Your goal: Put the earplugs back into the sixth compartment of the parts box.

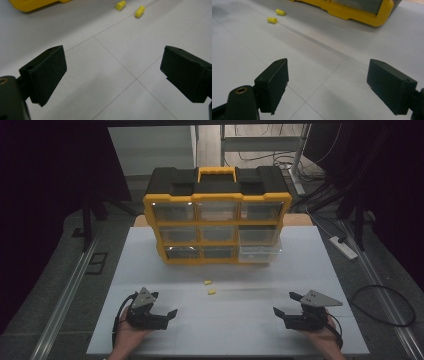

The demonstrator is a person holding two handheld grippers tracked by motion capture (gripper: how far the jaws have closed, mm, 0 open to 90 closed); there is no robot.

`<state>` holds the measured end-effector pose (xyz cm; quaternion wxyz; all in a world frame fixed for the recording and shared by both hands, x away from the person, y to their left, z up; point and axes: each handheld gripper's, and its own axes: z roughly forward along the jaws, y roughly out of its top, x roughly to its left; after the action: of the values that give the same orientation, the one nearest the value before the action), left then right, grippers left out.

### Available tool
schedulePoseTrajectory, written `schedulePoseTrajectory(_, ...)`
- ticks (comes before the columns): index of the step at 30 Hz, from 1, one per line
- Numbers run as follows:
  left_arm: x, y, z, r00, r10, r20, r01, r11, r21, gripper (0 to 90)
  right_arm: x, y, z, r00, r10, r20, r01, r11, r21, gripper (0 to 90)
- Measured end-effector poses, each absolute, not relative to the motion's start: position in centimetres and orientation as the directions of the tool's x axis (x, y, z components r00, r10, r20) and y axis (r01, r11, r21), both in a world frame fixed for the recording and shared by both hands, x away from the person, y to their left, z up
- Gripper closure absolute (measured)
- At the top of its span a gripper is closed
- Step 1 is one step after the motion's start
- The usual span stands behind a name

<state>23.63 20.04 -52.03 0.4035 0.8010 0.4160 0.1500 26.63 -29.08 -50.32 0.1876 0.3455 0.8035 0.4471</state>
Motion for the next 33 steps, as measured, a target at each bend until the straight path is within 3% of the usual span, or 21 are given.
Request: schedulePoseTrajectory(33,26.0,16.4,-48.9,0.691,0.717,-0.093,0.513,-0.395,0.762,7.2,26.5,-29.3,-50.3,-0.691,0.722,0.022,0.392,0.35,0.851,18.9)
